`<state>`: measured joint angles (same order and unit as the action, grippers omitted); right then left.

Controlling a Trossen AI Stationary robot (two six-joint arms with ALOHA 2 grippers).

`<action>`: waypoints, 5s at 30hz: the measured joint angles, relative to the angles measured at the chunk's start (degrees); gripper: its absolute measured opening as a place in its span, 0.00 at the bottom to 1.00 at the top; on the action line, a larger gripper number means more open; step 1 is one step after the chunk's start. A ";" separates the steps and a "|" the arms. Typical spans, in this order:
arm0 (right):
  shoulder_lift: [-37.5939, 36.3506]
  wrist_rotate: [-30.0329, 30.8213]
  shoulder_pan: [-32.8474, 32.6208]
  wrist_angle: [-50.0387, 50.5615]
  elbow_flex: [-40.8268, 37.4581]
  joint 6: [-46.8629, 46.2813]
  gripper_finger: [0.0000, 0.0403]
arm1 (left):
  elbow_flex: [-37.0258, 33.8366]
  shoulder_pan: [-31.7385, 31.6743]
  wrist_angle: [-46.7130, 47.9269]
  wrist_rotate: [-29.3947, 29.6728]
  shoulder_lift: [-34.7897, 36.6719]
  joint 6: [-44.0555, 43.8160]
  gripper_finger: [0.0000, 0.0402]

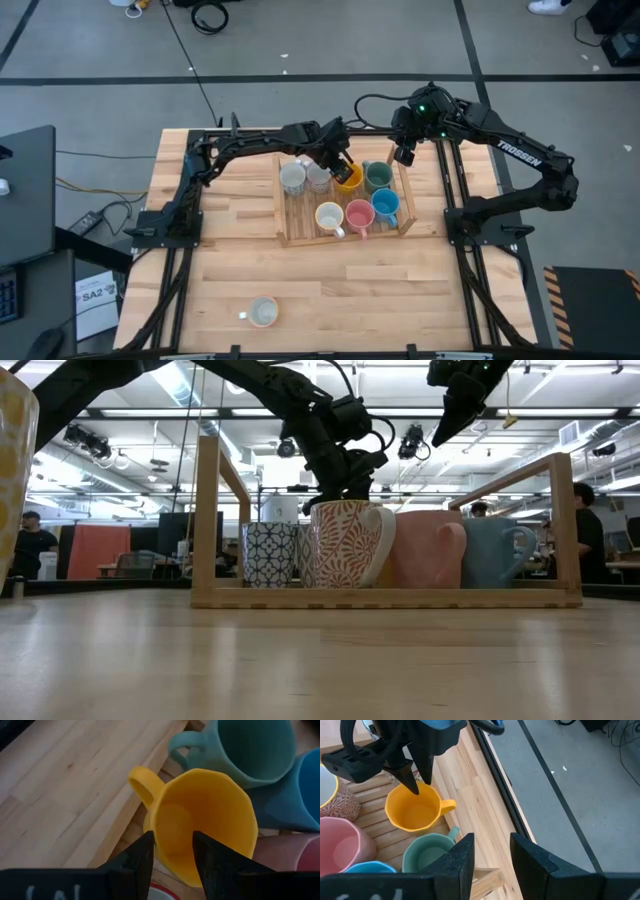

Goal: Place coffee mugs
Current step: Put the left yellow cup on the shelf aligned with the pink cup, then put the yellow cup on the shelf aligned with the blue cup

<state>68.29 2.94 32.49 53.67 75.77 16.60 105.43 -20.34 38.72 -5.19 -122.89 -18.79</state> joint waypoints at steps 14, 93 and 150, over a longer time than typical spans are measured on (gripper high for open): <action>0.00 -0.02 -0.01 0.00 0.00 0.00 0.33 | 5.32 -1.23 2.20 -0.09 0.37 2.35 0.34; -0.02 -6.16 -0.07 0.45 0.00 -0.57 0.33 | 28.18 54.95 51.23 9.51 -1.61 19.96 0.34; -0.02 -6.10 -0.07 0.43 0.00 0.06 0.33 | 11.21 56.15 47.83 5.44 -6.12 31.37 0.07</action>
<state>68.27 -3.16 32.42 54.10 75.77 16.66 116.64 35.81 86.55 0.25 -129.01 12.58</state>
